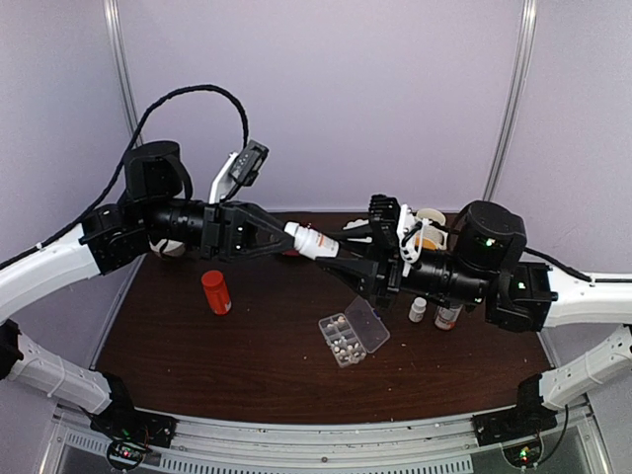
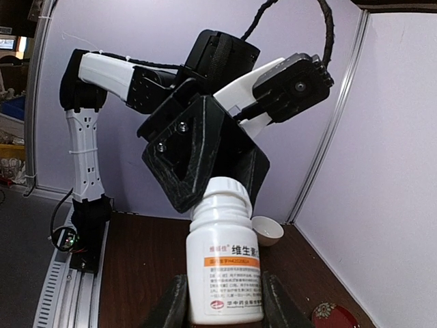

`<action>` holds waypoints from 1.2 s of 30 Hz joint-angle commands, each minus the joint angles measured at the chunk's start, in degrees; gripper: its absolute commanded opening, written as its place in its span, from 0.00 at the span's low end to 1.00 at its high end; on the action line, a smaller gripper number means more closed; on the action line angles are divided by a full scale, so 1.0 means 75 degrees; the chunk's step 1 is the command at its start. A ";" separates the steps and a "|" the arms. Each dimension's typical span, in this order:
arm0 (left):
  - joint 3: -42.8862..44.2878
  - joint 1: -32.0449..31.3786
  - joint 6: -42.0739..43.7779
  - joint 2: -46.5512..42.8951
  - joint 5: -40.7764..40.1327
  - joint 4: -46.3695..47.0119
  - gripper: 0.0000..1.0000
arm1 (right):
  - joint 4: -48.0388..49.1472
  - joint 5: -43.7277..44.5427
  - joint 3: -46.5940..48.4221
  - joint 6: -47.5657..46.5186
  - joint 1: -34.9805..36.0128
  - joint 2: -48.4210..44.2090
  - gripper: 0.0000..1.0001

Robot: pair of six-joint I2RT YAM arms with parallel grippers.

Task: Sort the pills into containers
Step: Close the lid of the pill bottle, then screw the lid of the pill bottle onto the pill bottle.

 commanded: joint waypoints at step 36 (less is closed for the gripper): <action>0.2165 -0.0396 0.1087 0.1296 -0.3912 -0.4844 0.04 | -0.0871 0.3751 0.1607 -0.2882 0.1490 0.1273 0.00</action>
